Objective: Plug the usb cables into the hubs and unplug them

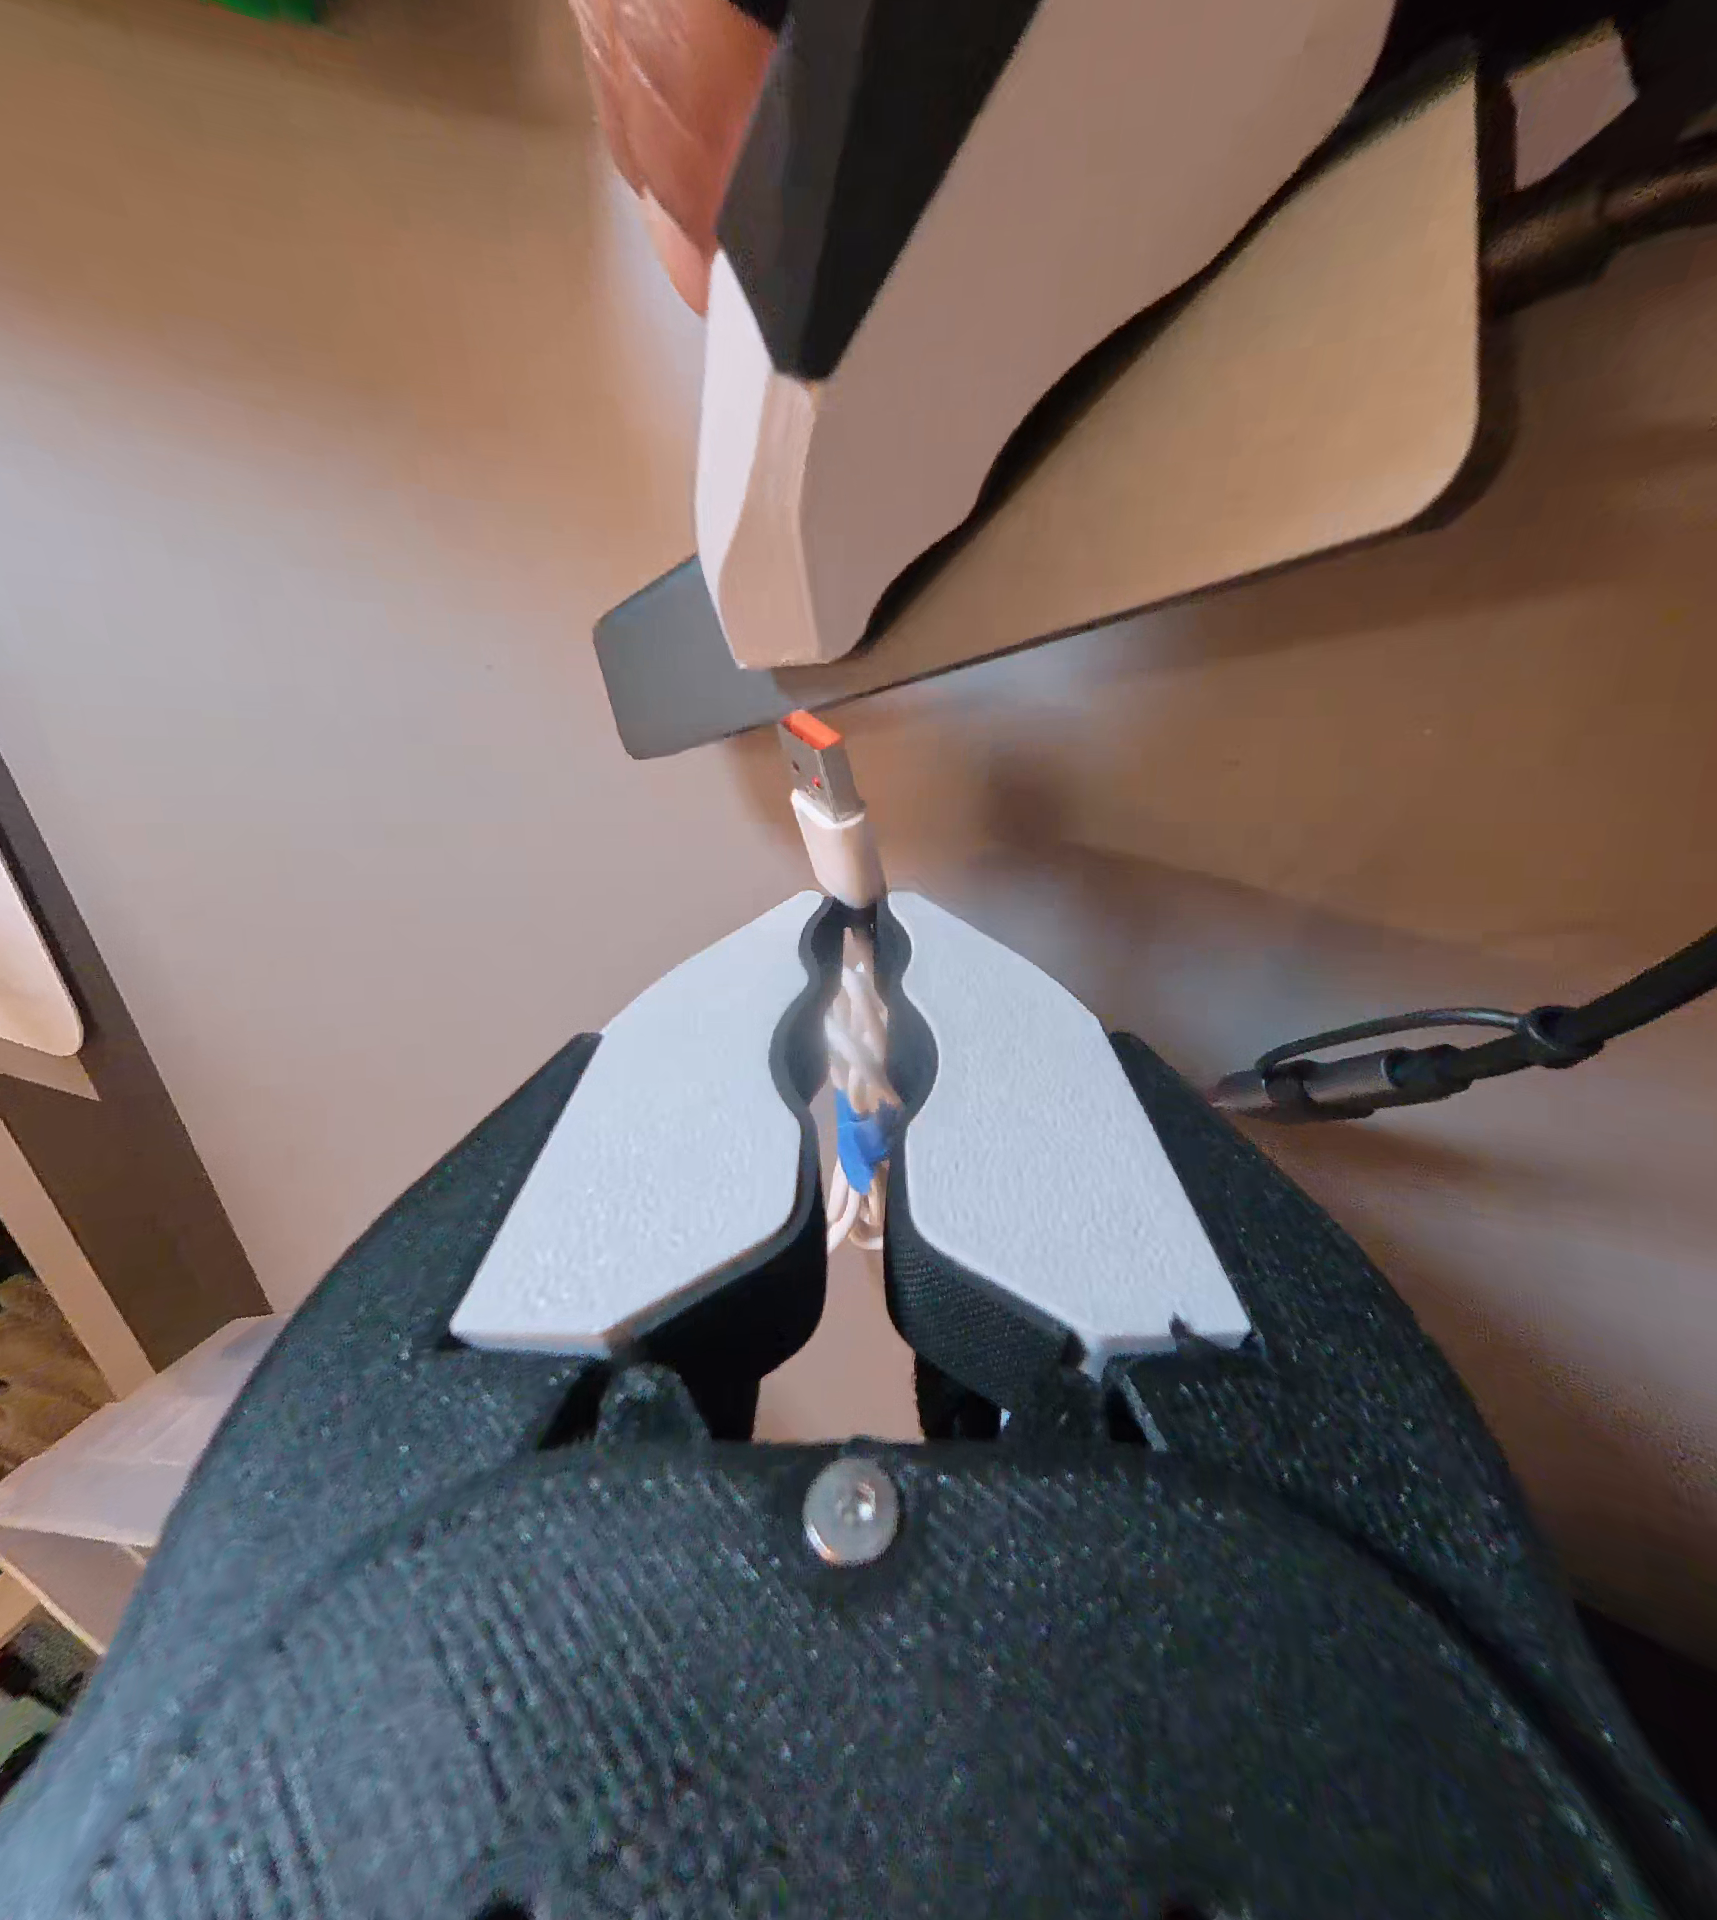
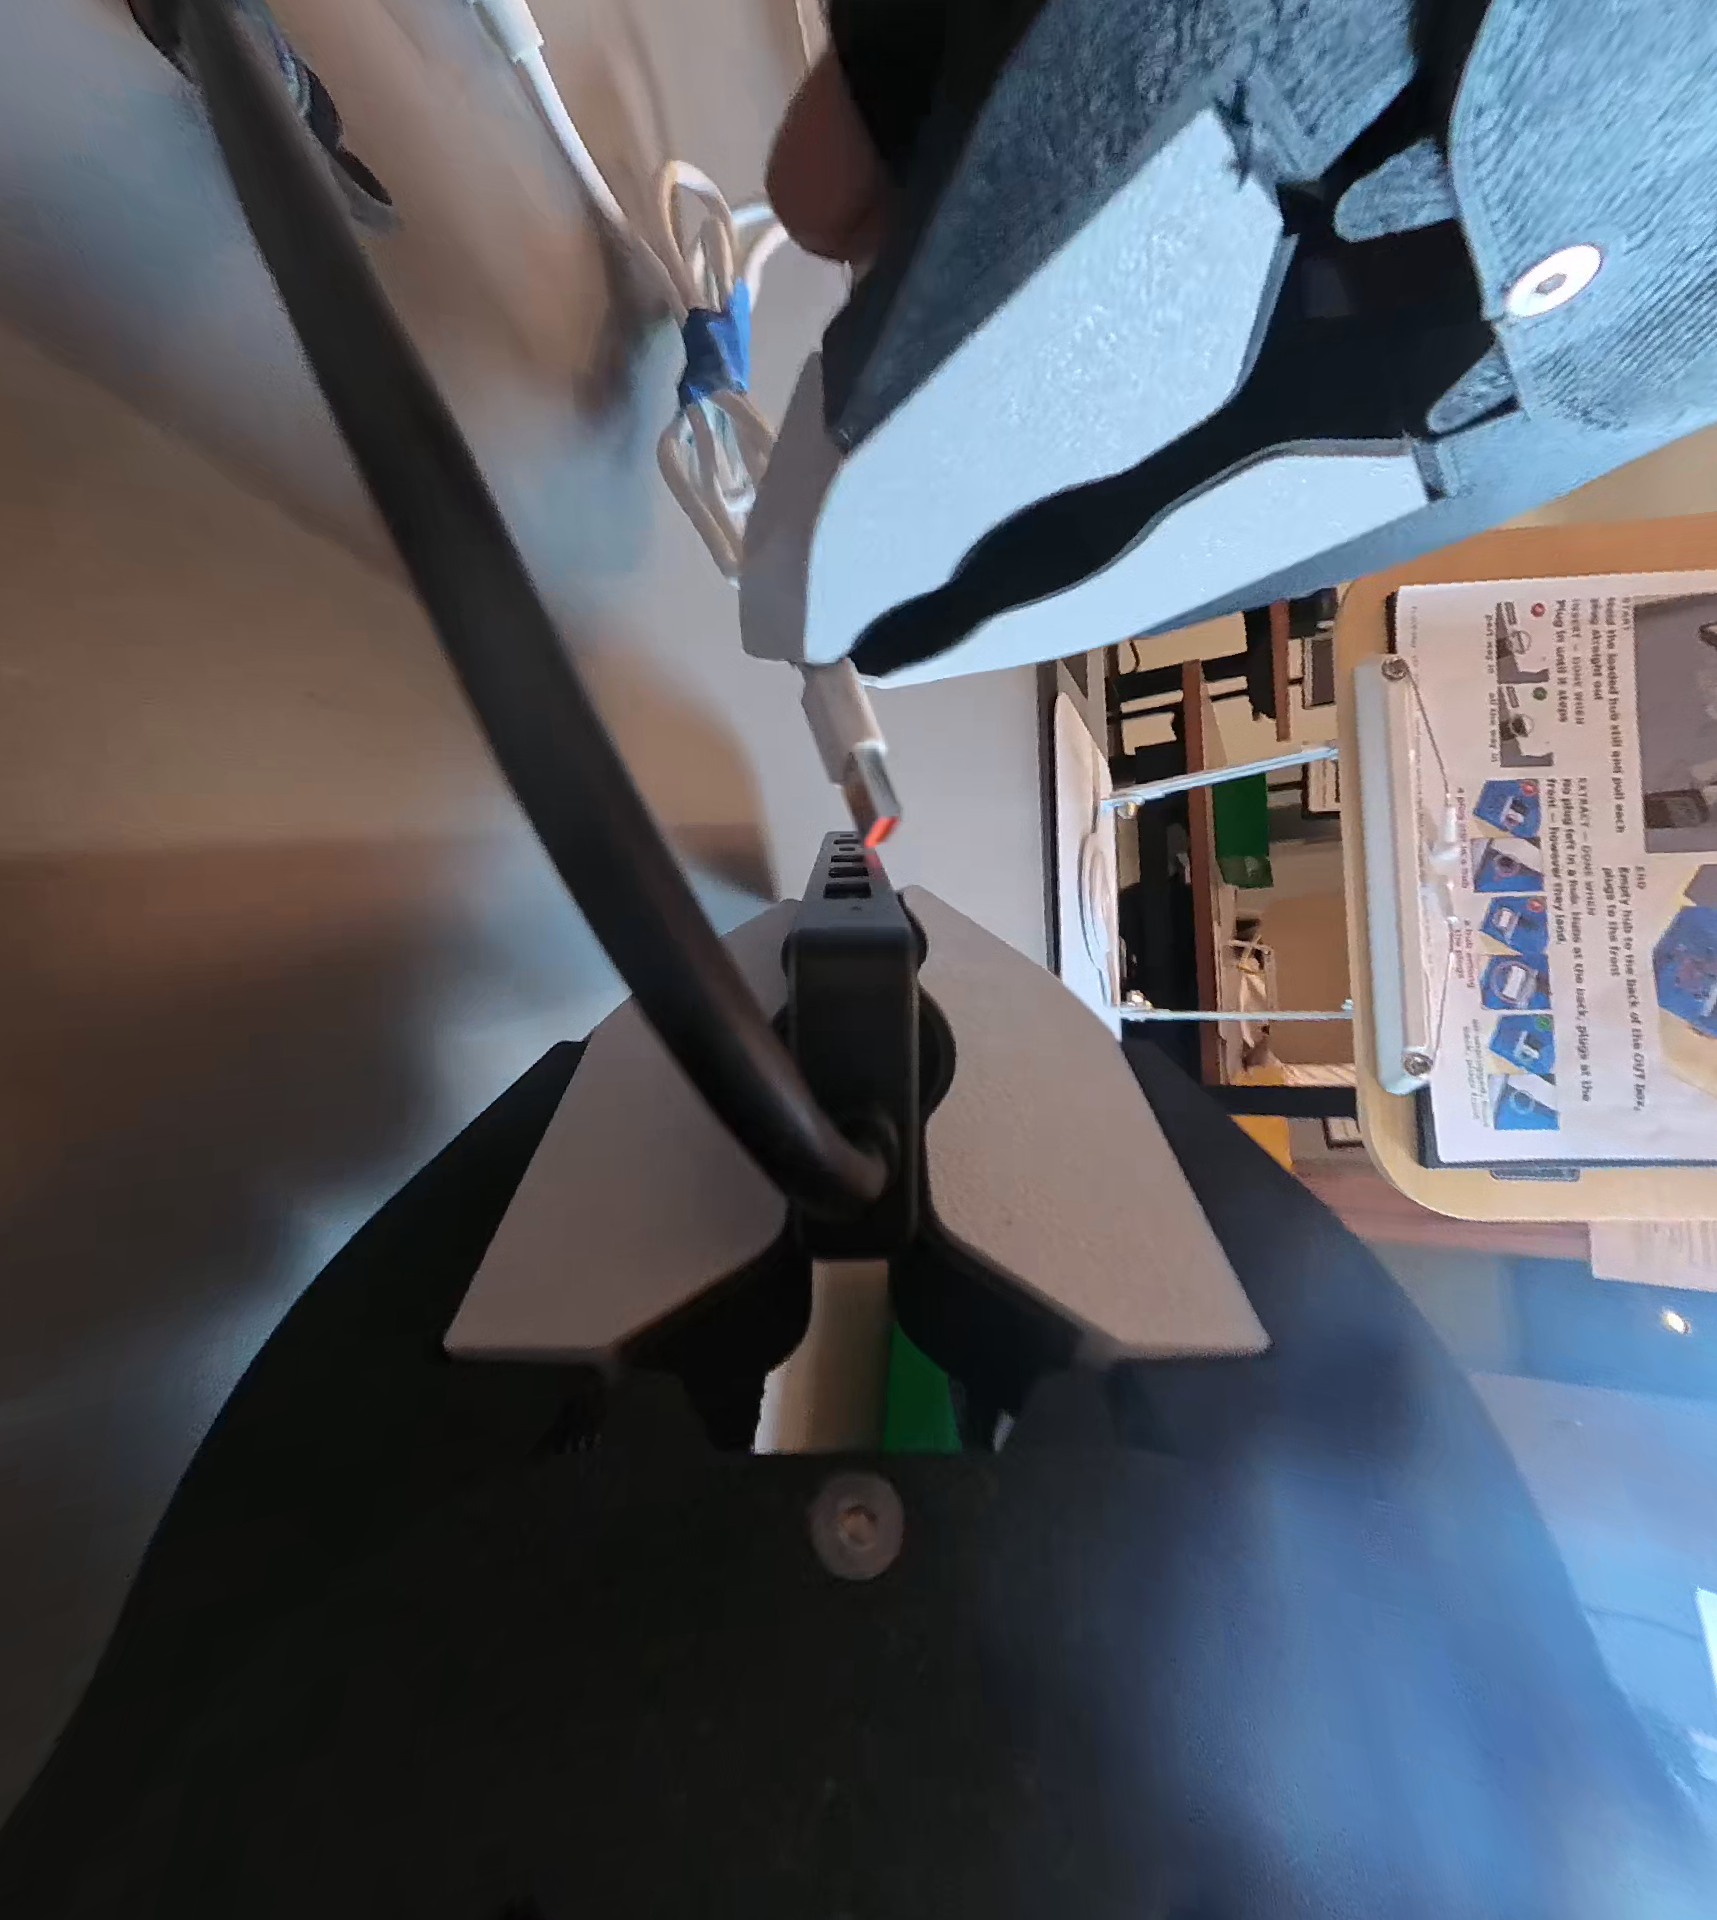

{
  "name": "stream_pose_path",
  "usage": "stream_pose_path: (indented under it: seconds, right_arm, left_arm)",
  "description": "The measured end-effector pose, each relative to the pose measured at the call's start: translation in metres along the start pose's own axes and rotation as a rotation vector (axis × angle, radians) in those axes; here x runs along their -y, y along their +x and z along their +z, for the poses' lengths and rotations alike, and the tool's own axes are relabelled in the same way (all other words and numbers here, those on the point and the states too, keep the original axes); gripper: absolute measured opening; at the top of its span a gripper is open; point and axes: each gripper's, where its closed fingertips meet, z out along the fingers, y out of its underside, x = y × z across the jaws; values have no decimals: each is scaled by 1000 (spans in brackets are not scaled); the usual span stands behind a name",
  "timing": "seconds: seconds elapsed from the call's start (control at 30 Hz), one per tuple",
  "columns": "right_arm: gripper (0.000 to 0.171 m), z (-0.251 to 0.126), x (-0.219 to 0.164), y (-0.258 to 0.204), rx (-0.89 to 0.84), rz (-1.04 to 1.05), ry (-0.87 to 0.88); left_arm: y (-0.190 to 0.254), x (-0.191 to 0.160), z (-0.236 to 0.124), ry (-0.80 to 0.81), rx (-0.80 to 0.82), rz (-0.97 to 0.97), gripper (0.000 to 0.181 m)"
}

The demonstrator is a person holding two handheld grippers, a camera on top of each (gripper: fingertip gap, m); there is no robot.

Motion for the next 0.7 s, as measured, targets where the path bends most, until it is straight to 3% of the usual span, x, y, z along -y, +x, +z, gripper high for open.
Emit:
stream_pose_path:
  seconds: [0.03,0.4,0.7]
  right_arm:
    - [11,1,-2,2,-12,-6,-14]
    - [11,11,-9,2,-4,-20,-121]
    - [11,10,-7,-1,49,65,-106]
  left_arm:
    - [3,-1,0,-9,-10,8,6]
    - [0,1,0,-122,-35,35,6]
    - [-4,-2,-3,-255,-42,156,6]
